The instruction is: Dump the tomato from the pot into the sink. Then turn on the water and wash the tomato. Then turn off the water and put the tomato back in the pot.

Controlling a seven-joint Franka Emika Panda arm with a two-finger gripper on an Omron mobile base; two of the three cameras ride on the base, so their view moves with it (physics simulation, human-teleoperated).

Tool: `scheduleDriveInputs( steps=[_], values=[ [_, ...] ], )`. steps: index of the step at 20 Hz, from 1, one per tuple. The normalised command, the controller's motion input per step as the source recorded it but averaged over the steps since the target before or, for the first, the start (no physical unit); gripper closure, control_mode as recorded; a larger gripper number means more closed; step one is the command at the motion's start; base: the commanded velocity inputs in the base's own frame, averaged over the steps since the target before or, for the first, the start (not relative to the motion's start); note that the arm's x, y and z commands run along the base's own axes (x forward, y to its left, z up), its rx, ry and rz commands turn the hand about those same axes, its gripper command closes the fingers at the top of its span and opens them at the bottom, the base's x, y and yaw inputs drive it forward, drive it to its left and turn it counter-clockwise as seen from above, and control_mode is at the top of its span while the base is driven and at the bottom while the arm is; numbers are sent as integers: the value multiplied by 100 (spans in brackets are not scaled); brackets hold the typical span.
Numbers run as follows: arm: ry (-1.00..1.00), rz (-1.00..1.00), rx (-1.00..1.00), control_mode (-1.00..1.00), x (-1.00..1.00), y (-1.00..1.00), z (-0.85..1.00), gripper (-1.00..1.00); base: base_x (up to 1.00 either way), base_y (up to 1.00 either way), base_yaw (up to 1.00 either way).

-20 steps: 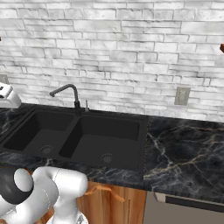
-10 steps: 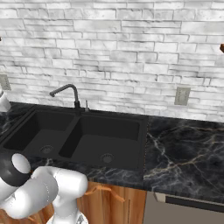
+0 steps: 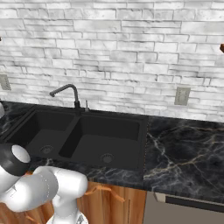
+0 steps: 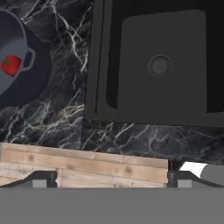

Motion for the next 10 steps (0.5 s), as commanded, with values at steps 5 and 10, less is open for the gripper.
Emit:
scheduleDriveInputs(
  steps=[5, 10],
  values=[
    [2, 0, -1, -100, 5, 54, -15, -100, 0, 0, 0],
    [4, 0, -5, -100, 15, 55, -10, -100, 0, 0, 0]
  ],
)
